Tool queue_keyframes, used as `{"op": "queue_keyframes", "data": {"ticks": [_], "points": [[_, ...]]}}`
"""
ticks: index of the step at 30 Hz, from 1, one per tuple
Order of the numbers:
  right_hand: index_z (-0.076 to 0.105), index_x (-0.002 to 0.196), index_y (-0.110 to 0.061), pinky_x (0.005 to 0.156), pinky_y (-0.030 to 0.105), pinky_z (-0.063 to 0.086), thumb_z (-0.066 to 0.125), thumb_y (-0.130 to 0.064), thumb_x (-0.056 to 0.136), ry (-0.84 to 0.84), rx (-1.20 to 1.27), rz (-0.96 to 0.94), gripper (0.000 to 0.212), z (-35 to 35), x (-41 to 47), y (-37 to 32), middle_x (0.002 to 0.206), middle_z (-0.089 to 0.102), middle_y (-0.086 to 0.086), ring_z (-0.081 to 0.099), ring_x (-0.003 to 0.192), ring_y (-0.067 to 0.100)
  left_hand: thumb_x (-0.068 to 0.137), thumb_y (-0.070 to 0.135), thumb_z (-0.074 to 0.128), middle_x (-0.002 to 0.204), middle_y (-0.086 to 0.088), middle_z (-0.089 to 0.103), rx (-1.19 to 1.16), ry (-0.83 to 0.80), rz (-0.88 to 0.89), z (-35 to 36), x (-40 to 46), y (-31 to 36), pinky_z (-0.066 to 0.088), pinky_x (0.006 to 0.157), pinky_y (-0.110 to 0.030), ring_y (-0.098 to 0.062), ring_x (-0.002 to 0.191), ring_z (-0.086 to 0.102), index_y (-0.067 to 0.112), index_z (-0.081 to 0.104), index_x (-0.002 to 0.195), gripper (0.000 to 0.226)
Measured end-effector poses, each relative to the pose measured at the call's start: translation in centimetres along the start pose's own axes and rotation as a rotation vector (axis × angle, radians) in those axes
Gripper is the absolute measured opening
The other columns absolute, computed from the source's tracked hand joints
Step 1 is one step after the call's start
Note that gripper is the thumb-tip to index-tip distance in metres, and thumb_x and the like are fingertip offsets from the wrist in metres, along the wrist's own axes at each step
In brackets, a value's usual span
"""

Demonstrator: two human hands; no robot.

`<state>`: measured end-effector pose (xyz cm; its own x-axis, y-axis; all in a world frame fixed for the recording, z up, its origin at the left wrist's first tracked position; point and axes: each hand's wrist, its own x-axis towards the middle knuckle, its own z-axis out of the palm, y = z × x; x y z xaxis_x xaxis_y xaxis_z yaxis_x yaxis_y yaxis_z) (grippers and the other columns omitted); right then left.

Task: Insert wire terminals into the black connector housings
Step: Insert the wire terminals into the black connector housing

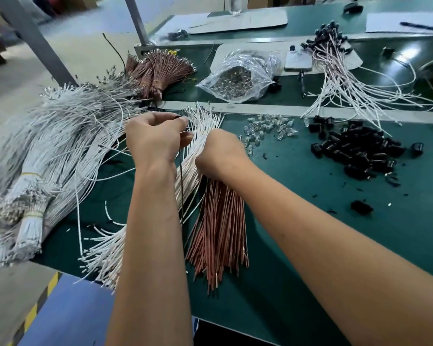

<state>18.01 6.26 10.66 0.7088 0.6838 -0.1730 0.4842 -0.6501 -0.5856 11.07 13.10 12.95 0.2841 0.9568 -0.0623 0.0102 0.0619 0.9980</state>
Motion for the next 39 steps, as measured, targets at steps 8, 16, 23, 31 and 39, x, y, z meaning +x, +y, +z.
{"op": "queue_keyframes", "data": {"ticks": [8,16,23,31,39], "points": [[0.065,0.101,-0.013,0.08,0.036,0.049,0.063,-0.016,0.092,-0.002,-0.018,-0.075,0.01,0.9,-0.9,-1.1,0.121,0.067,0.016,0.064,0.115,0.039,0.083,-0.005,0.075,0.072,-0.016,0.067,-0.017,0.0,-0.01,0.5,0.2,-0.5,0.054,0.052,-0.026,-0.017,0.046,0.063,0.004,0.065,0.082,0.014],[0.06,0.091,-0.001,0.058,0.036,0.049,0.063,-0.012,0.095,-0.06,0.556,0.052,0.013,-1.4,0.7,0.1,0.095,0.07,0.02,0.065,0.071,0.031,0.083,-0.004,0.076,0.073,-0.013,0.069,-0.026,-0.02,-0.019,-0.3,0.5,-0.3,0.056,0.058,-0.025,-0.017,0.051,0.066,0.005,0.066,0.083,0.014],[0.058,0.096,-0.001,0.042,0.024,0.042,0.052,-0.003,0.104,0.196,0.925,-0.17,0.01,-10.9,-0.7,2.8,0.077,0.067,0.013,0.056,0.048,0.013,0.071,0.008,0.076,0.085,-0.014,0.077,-0.045,-0.671,-0.11,1.9,-2.4,1.3,0.053,0.054,-0.016,-0.014,0.062,0.069,0.009,0.068,0.089,0.02],[0.054,0.09,-0.012,0.042,0.021,0.039,0.055,-0.012,0.106,0.547,0.93,-0.115,0.016,-17.9,-1.9,14.2,0.076,0.063,0.007,0.054,0.05,0.011,0.073,0.003,0.072,0.086,-0.016,0.076,-0.236,-1.093,-0.328,10.6,-7.1,0.0,0.051,0.051,-0.011,-0.013,0.061,0.07,0.006,0.065,0.091,0.02],[0.051,0.083,-0.016,0.037,0.023,0.033,0.058,-0.013,0.105,0.717,0.905,0.038,0.023,-18.1,-2.3,22.7,0.06,0.06,0.003,0.048,0.044,0.013,0.075,-0.001,0.07,0.084,-0.015,0.076,-0.167,-1.246,-0.47,16.3,-11.0,-2.3,0.056,0.062,-0.016,-0.016,0.064,0.073,0.004,0.064,0.091,0.018]]}}
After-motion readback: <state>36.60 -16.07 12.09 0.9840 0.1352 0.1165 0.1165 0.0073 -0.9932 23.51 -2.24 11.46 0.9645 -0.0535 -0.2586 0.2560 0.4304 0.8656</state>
